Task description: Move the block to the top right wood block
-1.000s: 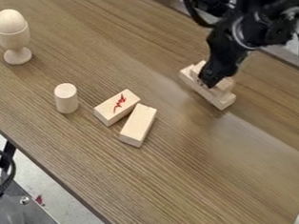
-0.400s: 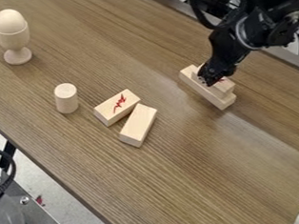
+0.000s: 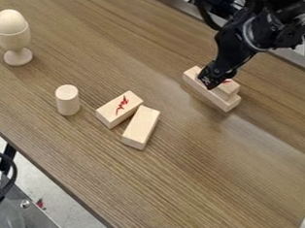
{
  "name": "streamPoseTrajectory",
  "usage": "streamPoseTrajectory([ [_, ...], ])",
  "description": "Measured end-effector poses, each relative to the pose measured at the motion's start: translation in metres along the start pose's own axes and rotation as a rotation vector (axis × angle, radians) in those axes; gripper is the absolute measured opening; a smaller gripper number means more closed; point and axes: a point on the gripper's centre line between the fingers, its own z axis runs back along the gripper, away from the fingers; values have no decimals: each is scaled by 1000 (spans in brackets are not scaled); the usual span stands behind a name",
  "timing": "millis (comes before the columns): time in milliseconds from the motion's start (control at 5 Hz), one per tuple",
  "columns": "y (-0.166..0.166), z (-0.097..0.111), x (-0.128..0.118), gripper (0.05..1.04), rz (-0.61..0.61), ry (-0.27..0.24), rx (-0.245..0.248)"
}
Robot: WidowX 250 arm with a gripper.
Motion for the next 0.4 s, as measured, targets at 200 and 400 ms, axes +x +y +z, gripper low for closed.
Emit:
streamPoseTrajectory([
  [200, -11, 20, 12, 1001, -62, -10, -42],
  [400, -21, 51, 22, 1001, -184, 73, -66],
])
